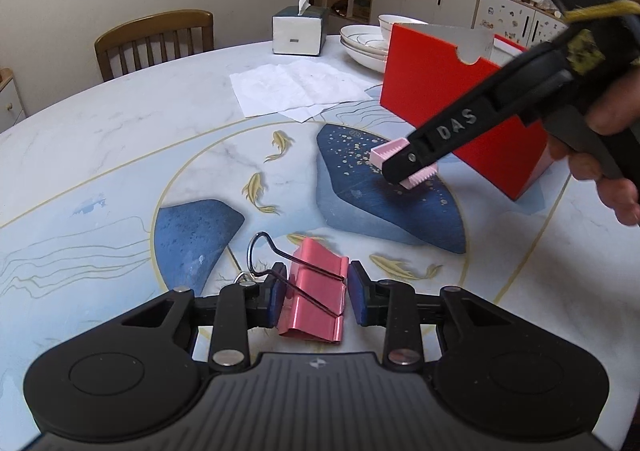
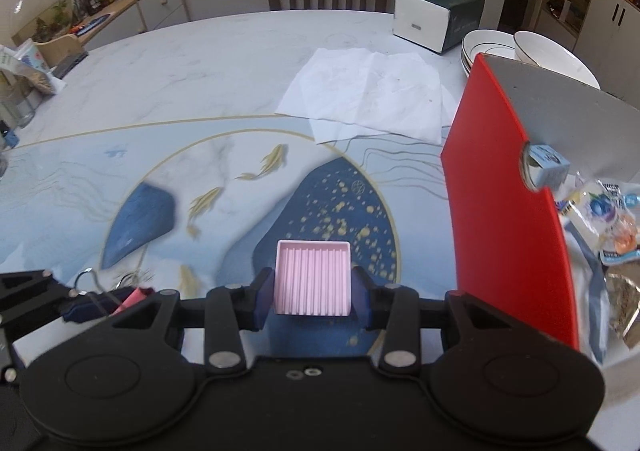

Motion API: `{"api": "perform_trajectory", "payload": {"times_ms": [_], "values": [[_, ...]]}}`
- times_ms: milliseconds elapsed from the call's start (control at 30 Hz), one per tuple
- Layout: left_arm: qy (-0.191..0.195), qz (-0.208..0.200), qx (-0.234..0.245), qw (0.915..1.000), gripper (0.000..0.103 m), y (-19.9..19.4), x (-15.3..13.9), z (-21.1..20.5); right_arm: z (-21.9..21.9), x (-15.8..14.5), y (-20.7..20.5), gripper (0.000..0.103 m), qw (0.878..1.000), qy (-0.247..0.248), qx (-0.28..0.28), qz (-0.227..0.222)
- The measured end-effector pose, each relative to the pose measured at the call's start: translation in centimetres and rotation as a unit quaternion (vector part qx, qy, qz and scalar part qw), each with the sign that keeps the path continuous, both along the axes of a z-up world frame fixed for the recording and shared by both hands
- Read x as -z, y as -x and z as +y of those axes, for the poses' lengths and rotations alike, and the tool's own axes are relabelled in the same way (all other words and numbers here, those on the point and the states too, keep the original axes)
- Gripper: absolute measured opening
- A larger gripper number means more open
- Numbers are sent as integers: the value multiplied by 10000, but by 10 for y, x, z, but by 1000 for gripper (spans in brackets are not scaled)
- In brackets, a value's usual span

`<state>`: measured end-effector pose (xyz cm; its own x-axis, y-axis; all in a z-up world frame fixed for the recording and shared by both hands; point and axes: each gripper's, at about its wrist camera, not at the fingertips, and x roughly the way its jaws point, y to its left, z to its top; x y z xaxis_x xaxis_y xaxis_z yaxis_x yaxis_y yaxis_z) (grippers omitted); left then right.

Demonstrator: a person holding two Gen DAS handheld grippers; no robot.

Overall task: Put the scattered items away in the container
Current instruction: 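Grasp the pink binder clip with the left tool while the right tool grasps the pink tray, then carry the pink clip and pink tray over the red box with both tools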

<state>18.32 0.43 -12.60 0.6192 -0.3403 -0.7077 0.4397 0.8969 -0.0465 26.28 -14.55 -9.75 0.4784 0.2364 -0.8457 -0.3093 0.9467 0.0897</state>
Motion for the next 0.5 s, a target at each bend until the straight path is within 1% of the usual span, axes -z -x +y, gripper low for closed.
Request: {"api": "perform_trajectory", "payload": {"times_ms": [100, 267, 500], "values": [[-15, -24, 6, 10000, 31, 6, -2, -1, -3, -7, 13, 40, 10000, -4, -45, -43], [68, -6, -44, 10000, 31, 16, -8, -3, -11, -21, 31, 40, 9999, -91, -72, -57], [240, -70, -109, 9996, 31, 27, -31, -10, -28, -44, 54, 40, 9995, -277, -39, -174]]}}
